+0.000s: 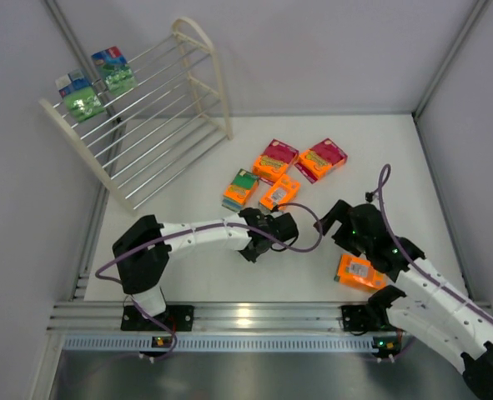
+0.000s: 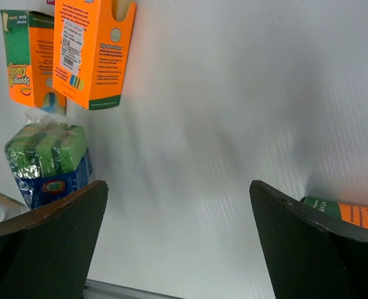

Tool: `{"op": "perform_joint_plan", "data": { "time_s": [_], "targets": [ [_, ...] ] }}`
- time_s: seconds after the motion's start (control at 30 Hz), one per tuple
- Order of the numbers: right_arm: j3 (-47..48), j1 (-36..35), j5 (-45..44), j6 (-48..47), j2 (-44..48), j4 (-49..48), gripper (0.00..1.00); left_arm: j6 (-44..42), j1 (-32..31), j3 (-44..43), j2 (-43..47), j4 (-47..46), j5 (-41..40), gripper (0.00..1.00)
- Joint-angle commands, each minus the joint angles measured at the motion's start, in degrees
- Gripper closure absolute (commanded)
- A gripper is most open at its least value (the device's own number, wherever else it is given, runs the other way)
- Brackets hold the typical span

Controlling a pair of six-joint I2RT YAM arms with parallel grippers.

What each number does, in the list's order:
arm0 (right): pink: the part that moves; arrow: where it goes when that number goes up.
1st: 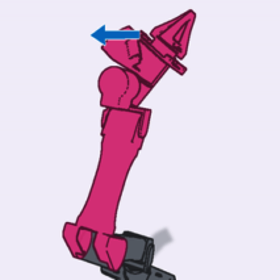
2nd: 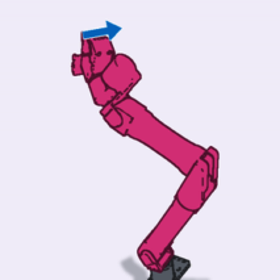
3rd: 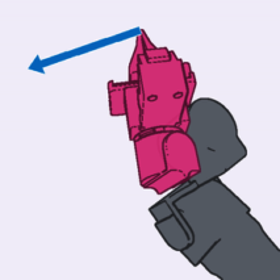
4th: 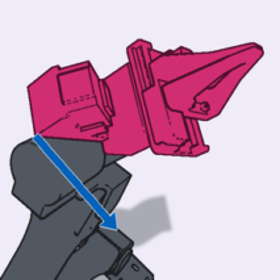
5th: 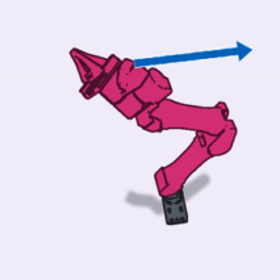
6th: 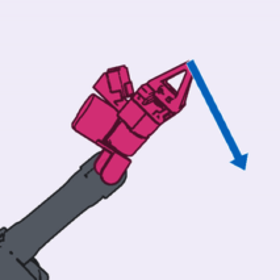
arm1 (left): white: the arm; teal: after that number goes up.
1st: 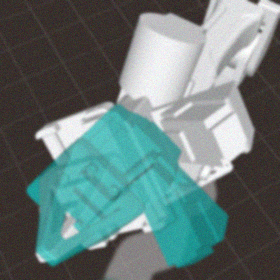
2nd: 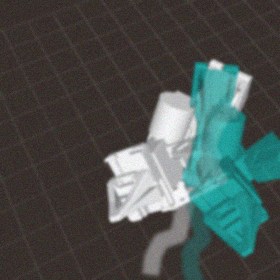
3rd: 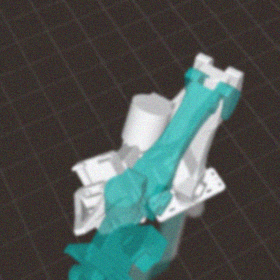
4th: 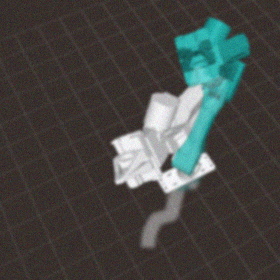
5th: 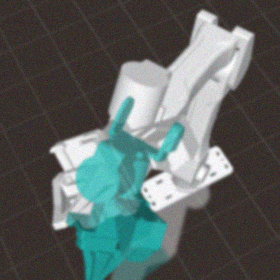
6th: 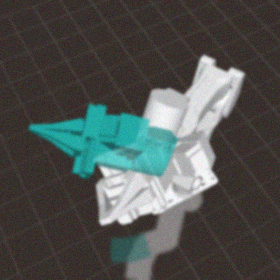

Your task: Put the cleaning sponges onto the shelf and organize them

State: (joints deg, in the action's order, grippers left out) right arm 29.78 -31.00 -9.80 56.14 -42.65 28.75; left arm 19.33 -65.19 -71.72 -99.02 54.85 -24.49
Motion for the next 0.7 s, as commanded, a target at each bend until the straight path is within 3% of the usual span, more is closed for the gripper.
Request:
{"op": "perform_joint_plan", "data": {
  "time_s": [0.0,0.13,0.17,0.27,0.3,0.4,0.67],
  "targets": [
    [0.63,0.07,-1.71,0.29,1.43,2.54,0.01,1.59,0.06,-0.96,1.29,7.20,-6.18,0.78],
    [0.19,0.07,-1.45,0.55,0.91,2.45,0.01,-0.52,-0.03,-1.84,1.20,7.46,-1.45,0.67],
    [0.19,0.07,-1.53,0.46,0.73,2.54,0.00,-0.70,-0.29,-2.54,0.94,7.46,-0.39,0.53],
    [0.54,0.07,-1.45,0.55,0.11,2.80,0.01,-0.35,-1.08,-3.68,0.93,7.46,2.42,0.31],
    [0.72,0.07,-1.36,0.55,-0.06,2.71,0.00,-0.17,-1.17,-4.47,1.11,7.46,2.78,0.17],
    [0.89,0.07,-1.27,0.29,-0.06,2.71,0.01,1.23,-1.17,-6.23,2.25,7.38,3.66,0.03],
    [1.16,0.07,-1.10,-0.24,0.82,2.80,0.01,6.41,0.76,-7.73,7.00,4.22,8.66,0.02]
  ]
}}
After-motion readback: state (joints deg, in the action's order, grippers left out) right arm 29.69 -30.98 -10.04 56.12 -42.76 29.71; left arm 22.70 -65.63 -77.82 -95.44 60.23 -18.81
